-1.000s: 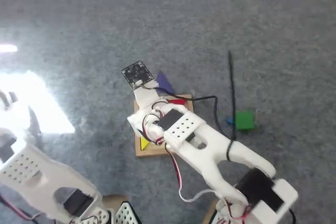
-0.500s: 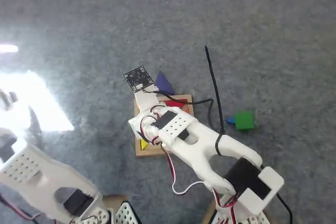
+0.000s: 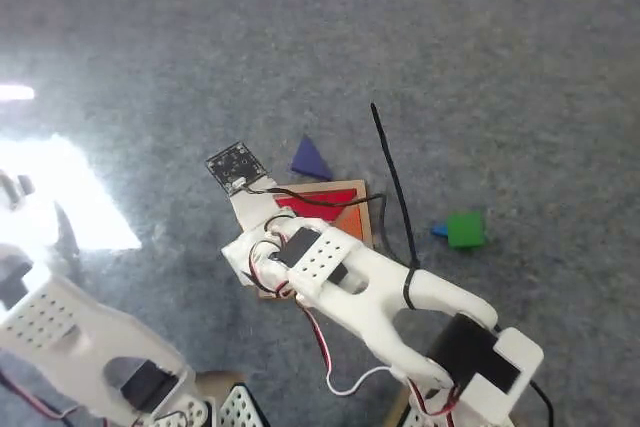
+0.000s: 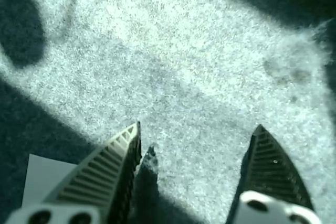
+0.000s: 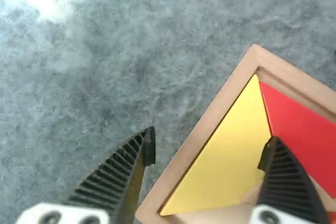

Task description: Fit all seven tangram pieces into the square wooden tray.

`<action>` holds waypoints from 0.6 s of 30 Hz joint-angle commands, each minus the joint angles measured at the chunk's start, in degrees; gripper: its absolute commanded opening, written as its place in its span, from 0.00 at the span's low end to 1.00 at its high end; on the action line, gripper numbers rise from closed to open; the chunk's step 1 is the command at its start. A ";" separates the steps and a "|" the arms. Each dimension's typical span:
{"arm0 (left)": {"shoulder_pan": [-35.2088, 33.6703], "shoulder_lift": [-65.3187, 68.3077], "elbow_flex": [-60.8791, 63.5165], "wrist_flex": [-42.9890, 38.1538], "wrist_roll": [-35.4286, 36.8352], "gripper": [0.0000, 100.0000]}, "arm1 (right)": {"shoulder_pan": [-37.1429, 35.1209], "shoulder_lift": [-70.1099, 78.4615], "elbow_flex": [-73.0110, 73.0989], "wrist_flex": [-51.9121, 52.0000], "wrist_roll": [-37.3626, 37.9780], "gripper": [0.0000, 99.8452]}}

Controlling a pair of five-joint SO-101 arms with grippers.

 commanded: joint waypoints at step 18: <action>0.62 -0.97 -0.92 -0.88 -0.44 0.32 | -0.92 -9.10 -3.25 14.73 -0.35 0.31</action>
